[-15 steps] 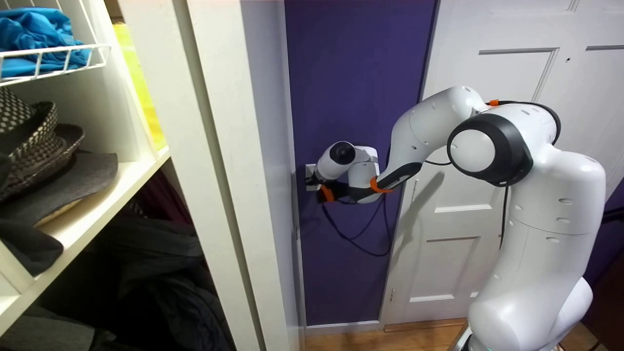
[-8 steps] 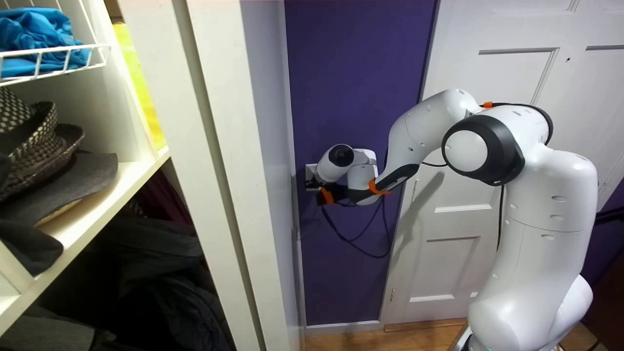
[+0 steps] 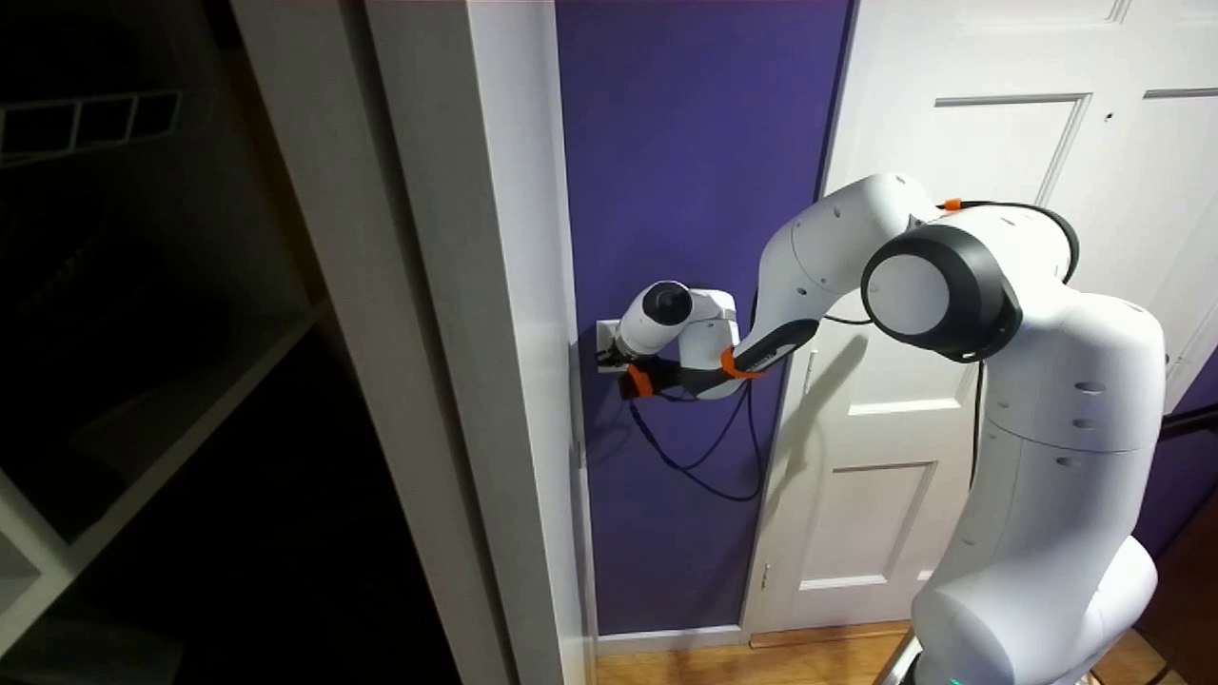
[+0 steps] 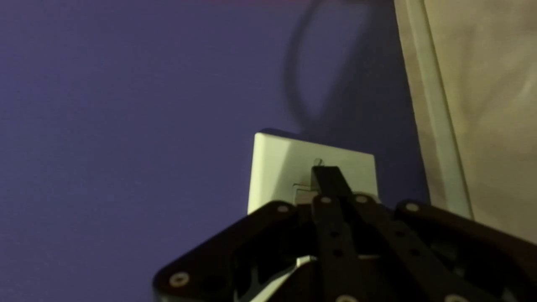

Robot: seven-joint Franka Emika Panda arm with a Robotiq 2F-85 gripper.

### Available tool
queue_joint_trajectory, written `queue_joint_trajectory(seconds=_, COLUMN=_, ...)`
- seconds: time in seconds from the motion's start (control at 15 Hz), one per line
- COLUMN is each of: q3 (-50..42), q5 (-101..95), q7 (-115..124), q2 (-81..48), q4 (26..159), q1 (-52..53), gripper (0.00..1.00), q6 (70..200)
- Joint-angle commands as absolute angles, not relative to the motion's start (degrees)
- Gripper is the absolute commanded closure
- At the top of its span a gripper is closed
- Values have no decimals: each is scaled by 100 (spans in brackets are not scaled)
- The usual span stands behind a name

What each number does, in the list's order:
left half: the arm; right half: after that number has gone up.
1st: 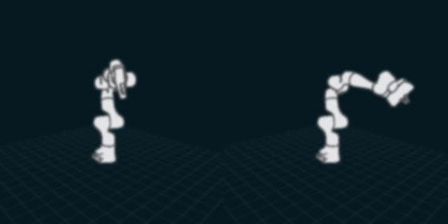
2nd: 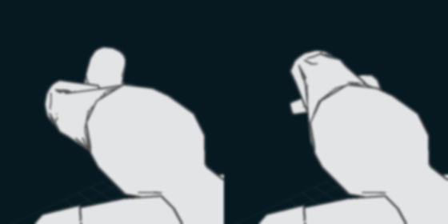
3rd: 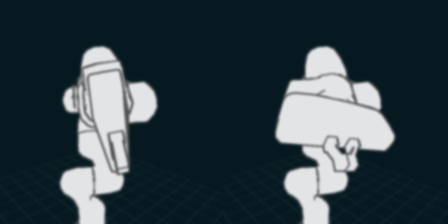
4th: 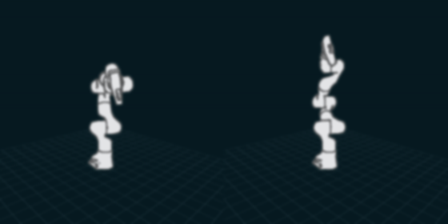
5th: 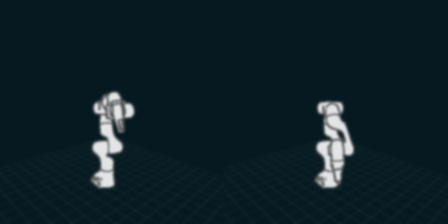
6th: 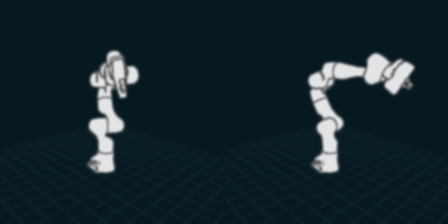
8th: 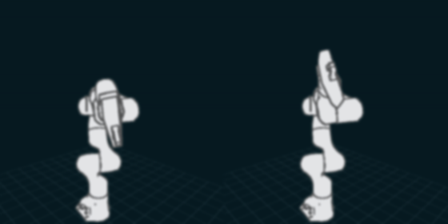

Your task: Flip the light switch downwards

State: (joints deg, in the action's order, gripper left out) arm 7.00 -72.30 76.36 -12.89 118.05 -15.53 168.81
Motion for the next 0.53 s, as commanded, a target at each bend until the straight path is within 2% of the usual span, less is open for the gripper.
queue_joint_trajectory(seconds=0.0, q3=740, q5=-7101, q7=7632, q2=-1242, q4=11868, q1=-1580, gripper=100, q6=17031)
queue_joint_trajectory(seconds=0.47, q3=1150, q5=-6149, q7=7012, q2=-857, q4=12496, q1=-1633, gripper=100, q6=16932)
